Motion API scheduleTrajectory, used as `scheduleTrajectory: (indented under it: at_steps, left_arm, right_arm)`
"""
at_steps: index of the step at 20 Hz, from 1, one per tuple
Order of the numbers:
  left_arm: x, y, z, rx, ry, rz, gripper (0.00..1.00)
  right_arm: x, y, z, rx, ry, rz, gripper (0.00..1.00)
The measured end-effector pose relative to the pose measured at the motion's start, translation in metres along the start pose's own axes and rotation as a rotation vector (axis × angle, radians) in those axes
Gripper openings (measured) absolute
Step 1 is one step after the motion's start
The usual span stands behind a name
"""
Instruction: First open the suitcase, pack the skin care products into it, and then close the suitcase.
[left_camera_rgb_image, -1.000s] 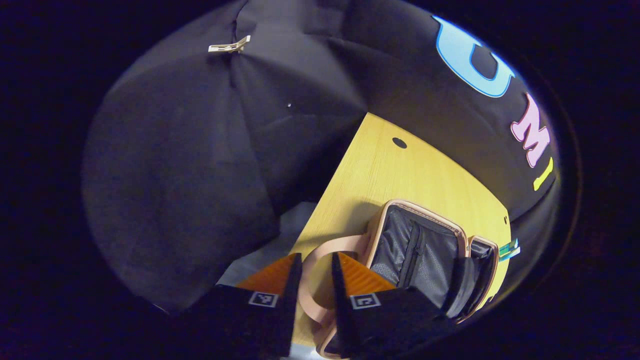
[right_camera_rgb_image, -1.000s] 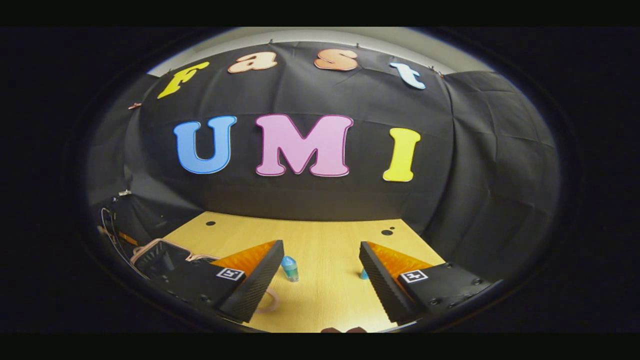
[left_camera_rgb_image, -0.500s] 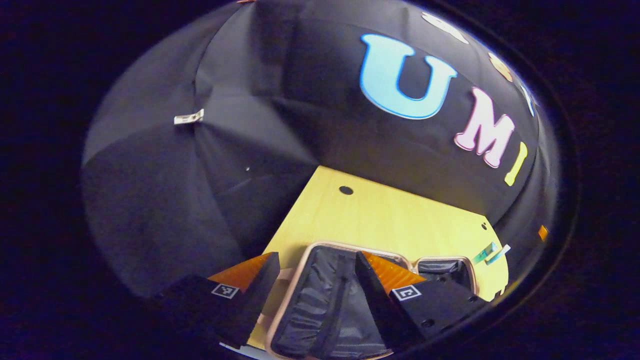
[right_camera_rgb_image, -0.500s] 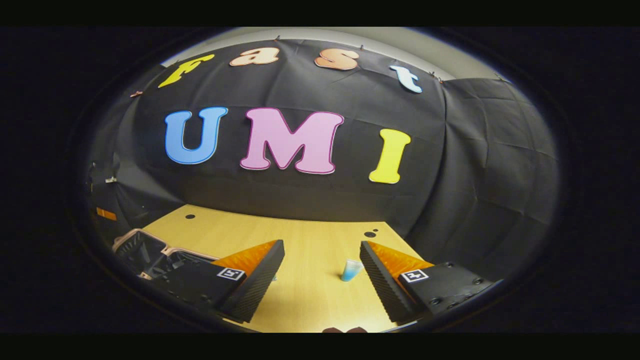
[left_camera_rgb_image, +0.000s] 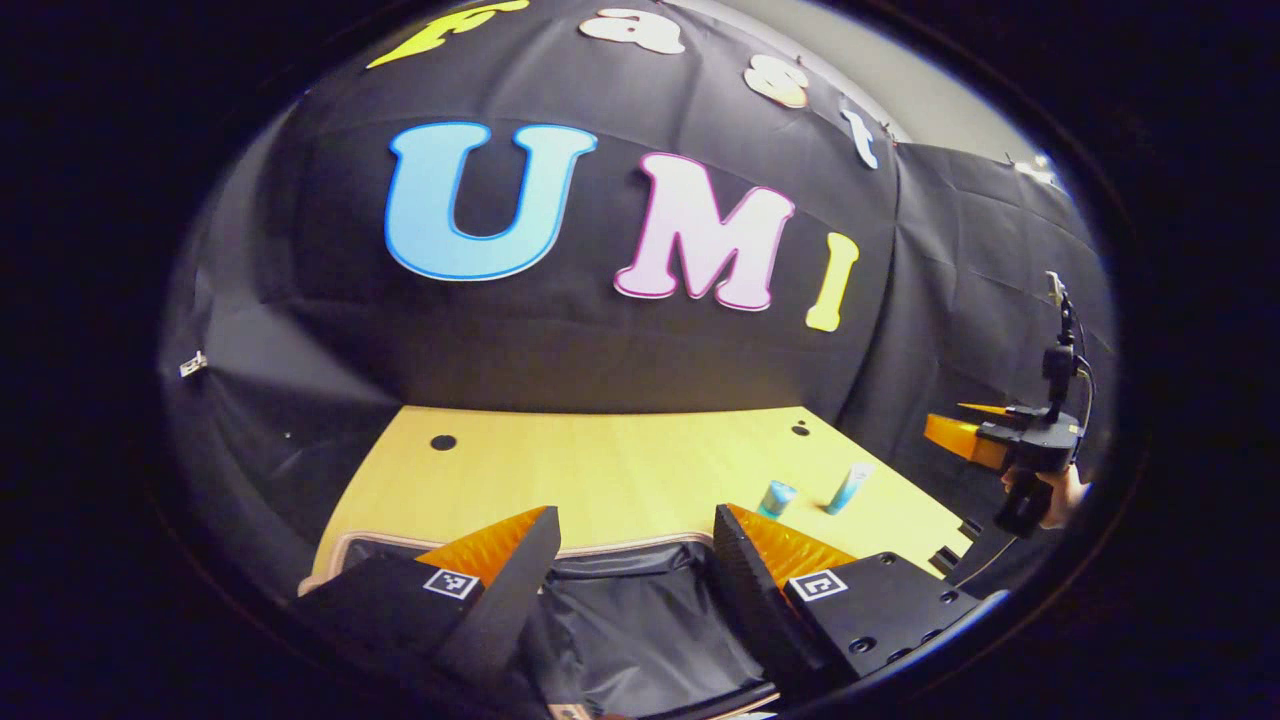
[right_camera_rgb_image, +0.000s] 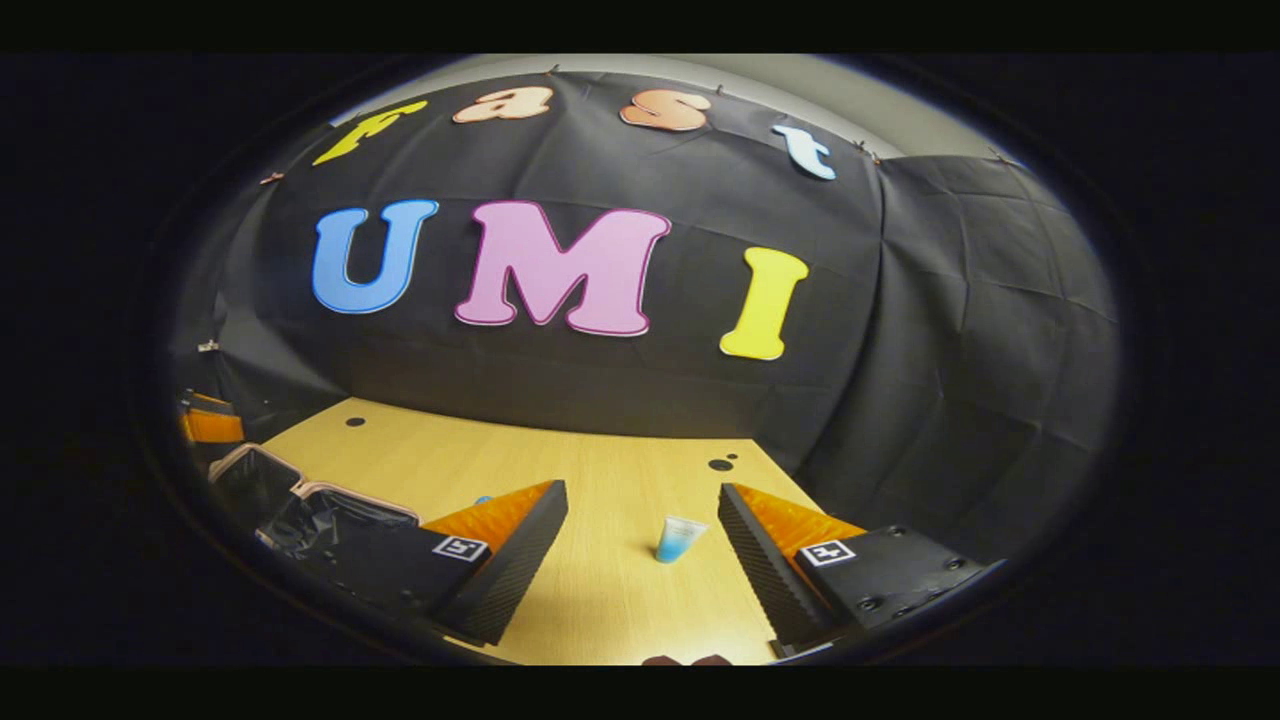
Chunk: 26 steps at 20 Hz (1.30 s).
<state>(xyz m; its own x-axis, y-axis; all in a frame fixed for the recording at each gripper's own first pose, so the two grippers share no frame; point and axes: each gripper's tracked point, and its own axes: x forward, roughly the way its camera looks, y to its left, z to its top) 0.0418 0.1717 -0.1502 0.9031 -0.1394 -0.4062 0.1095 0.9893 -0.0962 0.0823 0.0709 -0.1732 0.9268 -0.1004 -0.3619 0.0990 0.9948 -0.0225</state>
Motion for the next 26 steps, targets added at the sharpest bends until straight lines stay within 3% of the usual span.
scheduleTrajectory:
  at_steps: [3, 7, 10, 18, 22, 23, 25, 26]
  left_arm:
    - [0.03, -0.063, -0.007, 0.031, 0.021, -0.053, 0.96]
    - [0.099, -0.121, -0.062, -0.004, 0.159, -0.098, 0.96]
    - [0.142, -0.127, -0.082, -0.031, 0.226, -0.058, 0.97]
    - [0.23, -0.141, -0.114, 0.035, 0.267, 0.07, 0.97]
    - [0.267, -0.153, -0.144, 0.013, 0.307, 0.035, 0.97]
    - [0.278, -0.143, -0.15, 0.039, 0.312, 0.083, 0.95]
    - [0.275, -0.14, -0.148, 0.046, 0.29, 0.097, 0.46]
    - [0.276, -0.139, -0.147, 0.052, 0.295, 0.109, 0.45]
  right_arm:
    - [0.018, -0.008, -0.022, -0.006, 0.035, 0.012, 0.96]
    - [0.048, -0.011, -0.062, 0.001, 0.12, 0.083, 0.96]
    - [0.073, -0.02, -0.092, 0.011, 0.182, 0.12, 0.97]
    - [0.126, -0.022, -0.147, -0.005, 0.285, 0.229, 0.97]
    - [0.145, -0.021, -0.161, -0.015, 0.3, 0.269, 0.97]
    - [0.15, -0.022, -0.166, -0.018, 0.31, 0.272, 0.97]
    - [0.16, -0.028, -0.177, -0.009, 0.331, 0.268, 0.97]
    - [0.166, -0.031, -0.182, 0.001, 0.34, 0.264, 0.94]
